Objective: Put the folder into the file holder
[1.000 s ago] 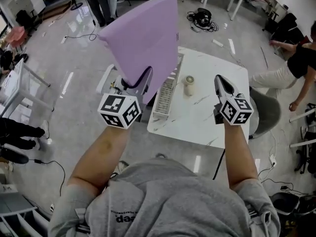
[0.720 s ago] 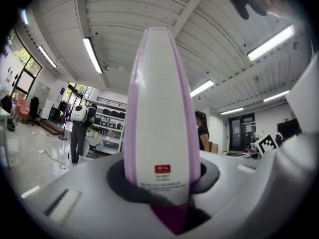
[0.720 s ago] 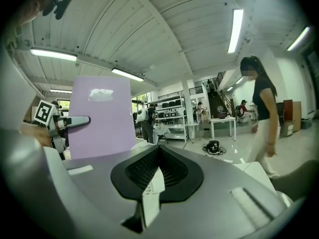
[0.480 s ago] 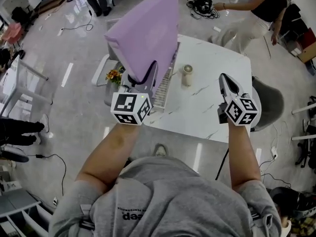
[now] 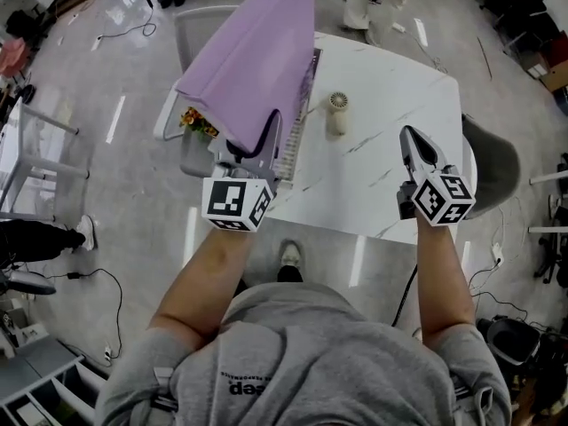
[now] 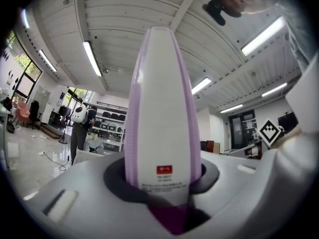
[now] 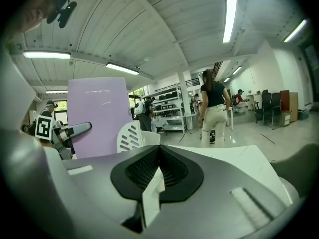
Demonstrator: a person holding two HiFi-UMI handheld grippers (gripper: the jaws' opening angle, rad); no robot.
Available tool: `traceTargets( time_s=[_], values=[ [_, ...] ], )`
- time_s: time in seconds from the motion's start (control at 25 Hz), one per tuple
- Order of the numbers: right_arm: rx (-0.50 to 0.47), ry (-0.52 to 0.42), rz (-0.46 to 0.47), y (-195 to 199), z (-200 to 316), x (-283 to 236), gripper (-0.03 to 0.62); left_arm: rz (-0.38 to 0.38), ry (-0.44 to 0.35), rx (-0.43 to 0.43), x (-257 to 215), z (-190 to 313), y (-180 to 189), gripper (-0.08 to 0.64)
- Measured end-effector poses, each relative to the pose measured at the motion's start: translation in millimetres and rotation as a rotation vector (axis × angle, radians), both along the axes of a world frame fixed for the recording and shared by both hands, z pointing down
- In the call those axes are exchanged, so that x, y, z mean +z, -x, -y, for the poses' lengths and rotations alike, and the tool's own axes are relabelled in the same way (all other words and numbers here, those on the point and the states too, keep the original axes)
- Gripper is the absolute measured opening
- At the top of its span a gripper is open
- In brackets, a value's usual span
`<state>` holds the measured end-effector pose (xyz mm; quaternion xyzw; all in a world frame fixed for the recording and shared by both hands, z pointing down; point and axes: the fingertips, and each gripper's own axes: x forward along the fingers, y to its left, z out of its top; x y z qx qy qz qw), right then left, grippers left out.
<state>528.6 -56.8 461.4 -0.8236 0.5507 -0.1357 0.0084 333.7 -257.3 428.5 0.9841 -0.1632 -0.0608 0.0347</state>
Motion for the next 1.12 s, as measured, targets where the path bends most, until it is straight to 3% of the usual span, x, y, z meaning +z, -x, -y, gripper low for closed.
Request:
traceTargets(
  time_s=[0.32, 0.6, 0.84, 1.12],
  values=[
    [-0.016, 0.02, 0.029, 4.4, 0.7, 38.8, -0.003, 0.017, -0.005, 0.015, 49.7, -8.9, -6.3, 0.183],
    [-0.029, 0.024, 0.058, 12.7, 4.9, 60.0, -0.003, 0.008, -0.102, 0.028, 43.8, -13.9, -14.2, 0.183],
    [-0.035, 0.021, 0.08, 18.6, 3.7, 72.1, -0.003, -0.001, -0.056, 0.0, 45.9, -10.0, -16.9, 0.181],
    [-0.03, 0.029, 0.092, 20.4, -0.5, 78.6, -0.003, 0.017, -0.055, -0.011, 56.6, -10.9, -31.6, 0.181]
  ],
)
